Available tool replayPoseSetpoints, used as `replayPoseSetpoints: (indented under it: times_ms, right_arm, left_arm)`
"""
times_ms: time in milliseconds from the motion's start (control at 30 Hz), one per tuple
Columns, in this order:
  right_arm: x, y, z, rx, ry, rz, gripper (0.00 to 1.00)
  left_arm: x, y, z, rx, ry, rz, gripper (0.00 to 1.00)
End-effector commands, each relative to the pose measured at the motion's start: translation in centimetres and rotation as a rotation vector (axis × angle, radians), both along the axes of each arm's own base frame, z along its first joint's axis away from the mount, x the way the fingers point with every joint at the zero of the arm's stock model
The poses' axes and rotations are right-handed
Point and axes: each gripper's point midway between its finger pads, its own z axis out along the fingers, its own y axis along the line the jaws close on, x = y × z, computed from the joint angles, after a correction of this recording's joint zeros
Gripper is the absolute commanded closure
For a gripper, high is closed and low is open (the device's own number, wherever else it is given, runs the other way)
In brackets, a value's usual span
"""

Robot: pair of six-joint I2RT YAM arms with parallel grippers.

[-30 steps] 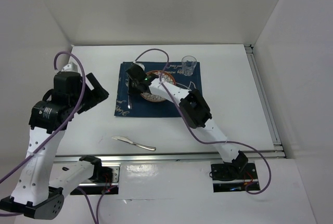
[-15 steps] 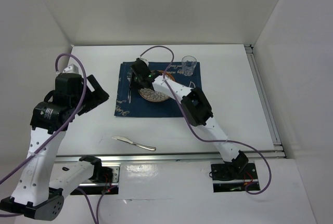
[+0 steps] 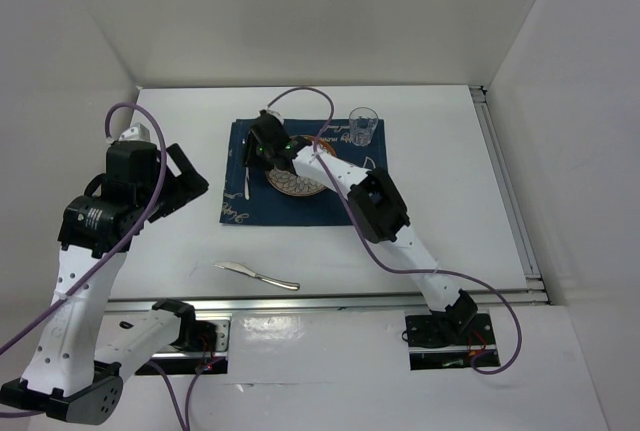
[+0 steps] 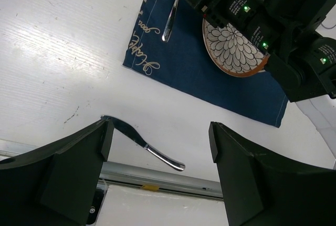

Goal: Set the dinner table for one person

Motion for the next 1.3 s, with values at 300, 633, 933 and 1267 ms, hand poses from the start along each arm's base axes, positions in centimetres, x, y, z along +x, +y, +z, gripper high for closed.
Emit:
replayPoseSetpoints:
  times_ms: [300,633,933,1267]
  right_arm:
    - [-5.1,-2.6,16.7,0.068,-0.212,0.126,0.55]
    - [-15.6,-22.0,17.1,-0.106,-0.144,-0.132,0.49]
    - [-23.2,-29.9,17.4,-0.048,-0.125,-0.188,0.48]
    - [-24.8,-30.8,17.0,-0.042,-0.113,-0.169,0.48]
  left_arm:
    - [-0.1,3.3,0.2,0.142,0.063,0.123,0.11]
    - [-2.5,-1.1,-9.6,-0.090,0.316,0.074,0.00]
    - [-6.3,-4.7,-17.4,-0.332,0.489,0.248,0.16]
    - [-2.1,-6.5,-18.5,-0.169,0.567,0.283,0.19]
